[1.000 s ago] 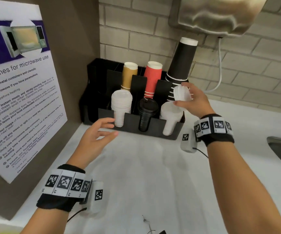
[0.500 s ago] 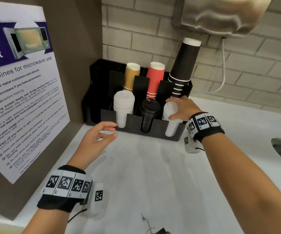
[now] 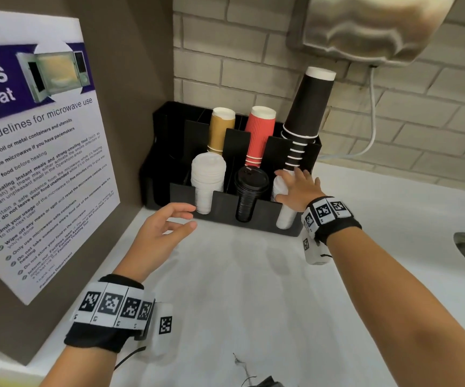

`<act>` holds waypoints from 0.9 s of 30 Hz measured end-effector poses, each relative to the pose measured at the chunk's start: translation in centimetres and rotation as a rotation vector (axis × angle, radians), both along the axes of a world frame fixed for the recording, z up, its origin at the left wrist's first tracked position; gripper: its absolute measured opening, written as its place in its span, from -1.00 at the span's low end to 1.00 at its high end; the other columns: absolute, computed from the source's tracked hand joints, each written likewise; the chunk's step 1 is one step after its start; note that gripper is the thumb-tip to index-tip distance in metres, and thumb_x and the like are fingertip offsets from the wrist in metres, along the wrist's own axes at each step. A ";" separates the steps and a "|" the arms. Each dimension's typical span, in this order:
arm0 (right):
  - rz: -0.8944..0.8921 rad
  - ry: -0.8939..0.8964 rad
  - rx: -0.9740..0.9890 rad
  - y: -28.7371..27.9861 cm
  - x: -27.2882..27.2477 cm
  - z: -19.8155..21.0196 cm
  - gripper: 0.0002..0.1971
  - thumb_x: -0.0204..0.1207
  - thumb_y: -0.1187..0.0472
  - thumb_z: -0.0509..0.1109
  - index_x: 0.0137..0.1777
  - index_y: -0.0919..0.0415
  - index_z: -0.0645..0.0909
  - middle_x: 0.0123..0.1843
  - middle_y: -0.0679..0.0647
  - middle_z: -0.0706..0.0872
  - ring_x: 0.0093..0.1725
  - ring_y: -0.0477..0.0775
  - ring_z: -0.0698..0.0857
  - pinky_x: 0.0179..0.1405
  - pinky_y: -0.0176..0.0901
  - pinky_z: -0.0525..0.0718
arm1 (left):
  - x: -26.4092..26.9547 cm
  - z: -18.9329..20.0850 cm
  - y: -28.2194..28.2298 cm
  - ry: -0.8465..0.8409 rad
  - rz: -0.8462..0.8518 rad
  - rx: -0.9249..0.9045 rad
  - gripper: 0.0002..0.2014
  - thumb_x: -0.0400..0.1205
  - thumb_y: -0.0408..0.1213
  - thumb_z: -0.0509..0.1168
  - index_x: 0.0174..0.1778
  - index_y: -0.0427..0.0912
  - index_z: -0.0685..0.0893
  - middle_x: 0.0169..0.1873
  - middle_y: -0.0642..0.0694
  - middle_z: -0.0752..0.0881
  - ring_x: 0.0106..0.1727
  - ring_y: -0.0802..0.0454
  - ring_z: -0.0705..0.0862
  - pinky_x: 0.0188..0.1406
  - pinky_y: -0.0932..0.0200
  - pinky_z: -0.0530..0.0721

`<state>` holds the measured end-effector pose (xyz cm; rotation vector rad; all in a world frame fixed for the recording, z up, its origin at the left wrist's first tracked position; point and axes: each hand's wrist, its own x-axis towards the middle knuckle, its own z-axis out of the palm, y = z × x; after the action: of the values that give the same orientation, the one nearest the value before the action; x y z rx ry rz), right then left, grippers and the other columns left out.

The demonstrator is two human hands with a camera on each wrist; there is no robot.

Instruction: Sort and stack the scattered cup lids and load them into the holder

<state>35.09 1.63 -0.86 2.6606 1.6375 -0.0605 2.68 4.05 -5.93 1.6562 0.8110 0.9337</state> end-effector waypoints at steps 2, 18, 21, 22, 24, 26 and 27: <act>0.029 -0.044 -0.043 0.3 0.0 -0.2 -0.25 0.63 -0.10 0.22 0.70 -0.02 -0.09 0.72 0.16 -0.05 0.69 0.23 -0.07 0.61 0.31 -0.05 | 0.1 0.0 0.0 -0.002 -0.007 0.001 -0.75 0.61 -0.25 0.42 0.08 0.24 0.70 -0.03 0.22 0.73 -0.12 0.21 0.70 0.12 0.07 0.64; -0.034 -0.007 0.037 -1.5 -2.4 -1.5 -0.27 0.71 -0.16 -0.01 0.69 0.31 -0.08 0.73 0.17 -0.04 0.70 0.14 -0.06 0.65 0.19 -0.01 | 2.0 0.4 0.1 -0.010 -0.061 0.014 -0.73 0.60 -0.28 0.43 0.05 0.25 0.71 -0.02 0.09 0.74 -0.07 0.12 0.72 0.15 0.09 0.65; -0.042 0.030 0.056 -1.5 -2.5 -1.5 -0.25 0.69 -0.16 0.06 0.69 0.28 -0.08 0.73 0.14 -0.06 0.70 0.12 -0.08 0.65 0.20 0.00 | 2.2 0.8 -0.2 -0.011 -0.081 0.016 -0.76 0.60 -0.28 0.42 0.10 0.15 0.71 0.00 0.06 0.74 -0.01 0.07 0.72 0.14 0.09 0.65; -0.049 0.050 0.035 -1.6 -2.4 -1.2 -0.23 0.68 -0.17 0.08 0.70 0.27 -0.10 0.73 0.13 -0.08 0.70 0.12 -0.09 0.65 0.20 -0.01 | 2.3 1.1 -0.4 -0.006 -0.090 0.020 -0.77 0.61 -0.28 0.42 0.11 0.13 0.71 0.03 0.03 0.74 0.02 0.01 0.72 0.15 0.07 0.66; -0.059 0.080 -0.005 -1.7 -2.6 -0.5 -0.18 0.66 -0.20 0.12 0.70 0.24 -0.15 0.74 0.12 -0.12 0.71 0.12 -0.12 0.65 0.22 -0.06 | 2.6 1.5 -0.6 -0.008 -0.105 0.024 -0.77 0.61 -0.31 0.40 0.11 0.11 0.70 0.05 -0.06 0.73 0.07 -0.10 0.71 0.18 0.04 0.65; -0.037 0.116 0.046 -2.3 -3.3 0.3 -0.15 0.64 -0.19 0.17 0.71 0.22 -0.18 0.74 0.11 -0.14 0.71 0.12 -0.14 0.64 0.25 -0.12 | 2.9 2.0 -0.9 -0.019 -0.107 0.027 -0.77 0.62 -0.33 0.39 0.10 0.09 0.69 0.04 -0.08 0.72 0.05 -0.14 0.70 0.18 0.00 0.64; -0.005 0.142 0.108 -2.8 -3.9 0.5 -0.15 0.64 -0.16 0.21 0.71 0.20 -0.16 0.74 0.11 -0.12 0.71 0.11 -0.14 0.63 0.28 -0.13 | 3.0 2.3 -1.1 -0.033 -0.118 0.039 -0.78 0.63 -0.33 0.38 0.10 0.08 0.69 0.02 -0.06 0.72 0.03 -0.11 0.70 0.18 0.00 0.63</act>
<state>31.21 -1.18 -0.34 2.7997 1.7214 -0.1704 5.69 2.95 -3.67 1.6991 0.6690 0.8968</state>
